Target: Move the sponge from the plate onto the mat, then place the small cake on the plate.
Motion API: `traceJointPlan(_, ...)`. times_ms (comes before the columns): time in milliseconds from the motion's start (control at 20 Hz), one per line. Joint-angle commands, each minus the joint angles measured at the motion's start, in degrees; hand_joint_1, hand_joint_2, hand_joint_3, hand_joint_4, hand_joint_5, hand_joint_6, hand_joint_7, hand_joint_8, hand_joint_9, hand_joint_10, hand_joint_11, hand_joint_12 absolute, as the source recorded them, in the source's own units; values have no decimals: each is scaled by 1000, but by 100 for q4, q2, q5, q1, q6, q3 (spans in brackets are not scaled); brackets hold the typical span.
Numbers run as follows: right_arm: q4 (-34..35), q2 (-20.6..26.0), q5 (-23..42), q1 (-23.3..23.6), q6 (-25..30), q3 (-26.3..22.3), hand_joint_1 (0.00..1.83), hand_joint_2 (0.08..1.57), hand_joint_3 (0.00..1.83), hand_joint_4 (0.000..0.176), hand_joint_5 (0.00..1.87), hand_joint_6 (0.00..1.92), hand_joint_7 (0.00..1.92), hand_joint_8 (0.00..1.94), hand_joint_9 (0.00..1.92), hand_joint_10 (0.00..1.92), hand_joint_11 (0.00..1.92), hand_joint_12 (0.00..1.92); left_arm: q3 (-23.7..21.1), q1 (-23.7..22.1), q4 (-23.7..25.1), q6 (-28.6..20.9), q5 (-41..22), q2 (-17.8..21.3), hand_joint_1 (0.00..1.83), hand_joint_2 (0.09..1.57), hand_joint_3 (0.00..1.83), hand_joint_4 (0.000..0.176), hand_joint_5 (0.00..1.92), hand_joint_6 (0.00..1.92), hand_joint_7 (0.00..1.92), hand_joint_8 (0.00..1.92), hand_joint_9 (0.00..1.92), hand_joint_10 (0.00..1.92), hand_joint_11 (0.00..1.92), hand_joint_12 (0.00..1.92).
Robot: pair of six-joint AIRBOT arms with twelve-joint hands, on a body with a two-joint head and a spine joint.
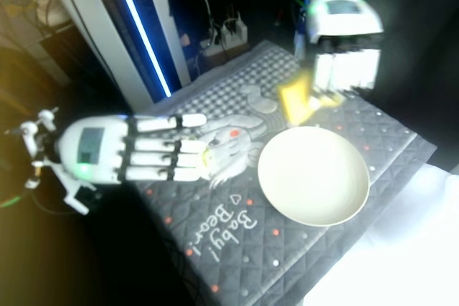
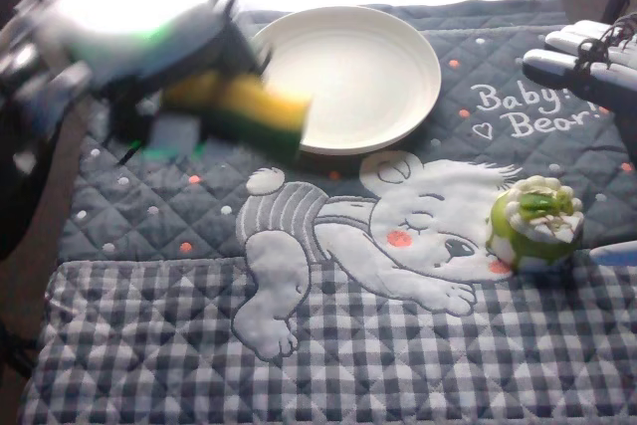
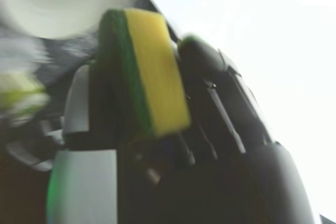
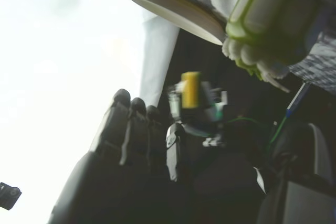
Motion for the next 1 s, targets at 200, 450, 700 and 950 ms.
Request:
traceJointPlan(200,354,14,639,53,36,68,771,957,25,172,0,0,0,0,0,0,0,0,-118,877,91,-1233,-1406,145,1243,1106,1,0,998,908,944,1167,942,1618,969,1815)
traceJointPlan(450,462,-95,379,54,36,207,756,966,0,149,0,0,0,0,0,0,0,0,36,1093,-66,-1233,-1031,-261,967,969,0,0,885,90,1055,202,885,638,493,1298)
traceJointPlan(700,440,-165,368,160,36,245,761,919,0,152,0,0,7,3,0,0,0,0,52,1119,-118,-1233,-1039,-303,800,846,0,0,575,0,784,0,530,639,68,1459)
traceJointPlan(950,286,-335,287,429,36,323,770,886,0,176,4,1,0,0,0,0,0,0,-173,1249,-188,-1342,-1758,-66,767,790,0,29,407,0,555,0,241,870,0,1597)
